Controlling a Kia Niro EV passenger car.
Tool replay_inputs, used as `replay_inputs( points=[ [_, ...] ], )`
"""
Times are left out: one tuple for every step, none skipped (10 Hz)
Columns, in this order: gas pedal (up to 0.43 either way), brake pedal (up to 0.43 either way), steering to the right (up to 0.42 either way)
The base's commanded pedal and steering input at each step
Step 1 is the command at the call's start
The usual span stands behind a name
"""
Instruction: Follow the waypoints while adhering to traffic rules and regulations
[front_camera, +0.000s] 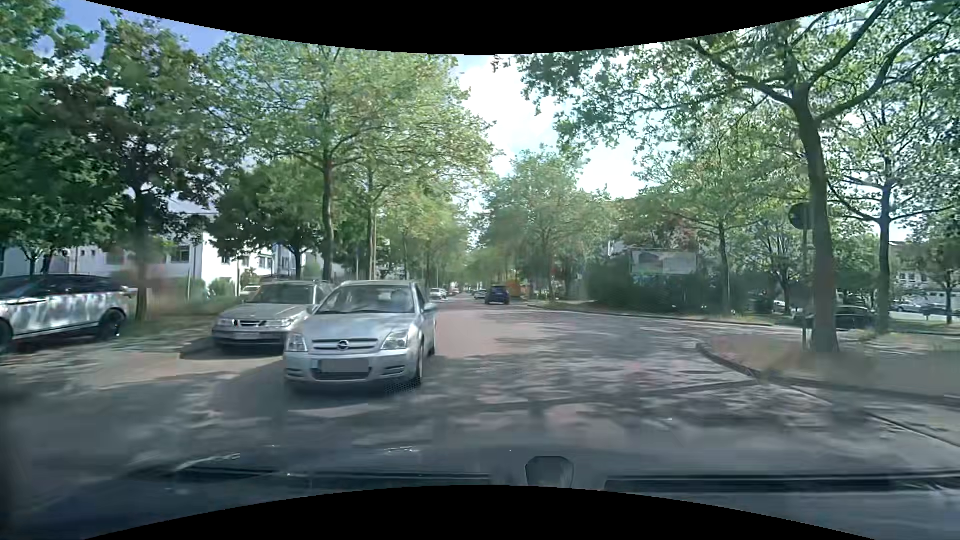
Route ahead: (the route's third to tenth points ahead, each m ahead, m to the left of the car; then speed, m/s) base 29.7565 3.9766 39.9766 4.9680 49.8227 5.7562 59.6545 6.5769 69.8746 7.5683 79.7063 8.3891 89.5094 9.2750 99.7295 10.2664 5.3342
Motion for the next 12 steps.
replay_inputs(
  points=[
    [0.087, 0.000, 0.138],
    [0.087, 0.000, 0.135],
    [0.098, 0.000, 0.135],
    [0.098, 0.000, 0.134],
    [0.098, 0.000, 0.130],
    [0.087, 0.000, 0.121],
    [0.079, 0.000, 0.110],
    [0.039, 0.000, 0.090],
    [0.039, 0.000, 0.070],
    [0.039, 0.000, 0.041],
    [0.039, 0.000, 0.012],
    [0.039, 0.000, -0.011]
  ],
)
